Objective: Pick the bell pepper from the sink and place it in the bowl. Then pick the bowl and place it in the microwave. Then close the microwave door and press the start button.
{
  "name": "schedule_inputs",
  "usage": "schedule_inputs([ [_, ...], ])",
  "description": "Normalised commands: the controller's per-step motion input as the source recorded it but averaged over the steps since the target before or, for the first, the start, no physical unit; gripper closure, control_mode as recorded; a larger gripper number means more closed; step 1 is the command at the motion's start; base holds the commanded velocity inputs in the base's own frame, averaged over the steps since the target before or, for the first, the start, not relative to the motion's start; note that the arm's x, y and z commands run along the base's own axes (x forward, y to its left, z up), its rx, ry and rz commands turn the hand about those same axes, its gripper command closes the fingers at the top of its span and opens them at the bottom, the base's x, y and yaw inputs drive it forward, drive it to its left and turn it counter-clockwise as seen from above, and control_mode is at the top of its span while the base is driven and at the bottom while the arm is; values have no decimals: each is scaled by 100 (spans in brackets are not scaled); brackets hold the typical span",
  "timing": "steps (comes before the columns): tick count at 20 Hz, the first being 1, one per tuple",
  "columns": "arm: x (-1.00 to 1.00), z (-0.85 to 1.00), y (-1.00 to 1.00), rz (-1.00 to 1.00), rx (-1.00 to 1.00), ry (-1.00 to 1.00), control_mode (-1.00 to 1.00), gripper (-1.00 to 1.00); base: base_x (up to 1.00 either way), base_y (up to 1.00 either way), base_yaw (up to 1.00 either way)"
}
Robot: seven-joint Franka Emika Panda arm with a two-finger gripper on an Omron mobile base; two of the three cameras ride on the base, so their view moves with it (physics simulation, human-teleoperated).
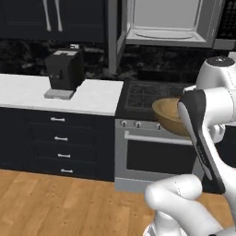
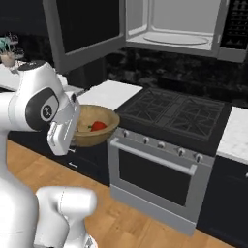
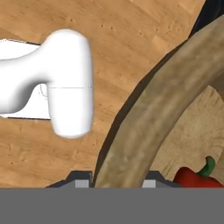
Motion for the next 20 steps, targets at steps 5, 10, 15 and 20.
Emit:
schedule_inputs([
  [5, 0, 0, 0, 0, 0, 0, 100, 100, 23, -83, 15],
  [10, 0, 0, 0, 0, 0, 0, 100, 100, 62, -94, 42],
  [15, 0, 0, 0, 0, 0, 0, 100, 100, 45, -60, 42],
  [20, 0, 0, 0, 0, 0, 0, 100, 100, 50, -7, 13],
])
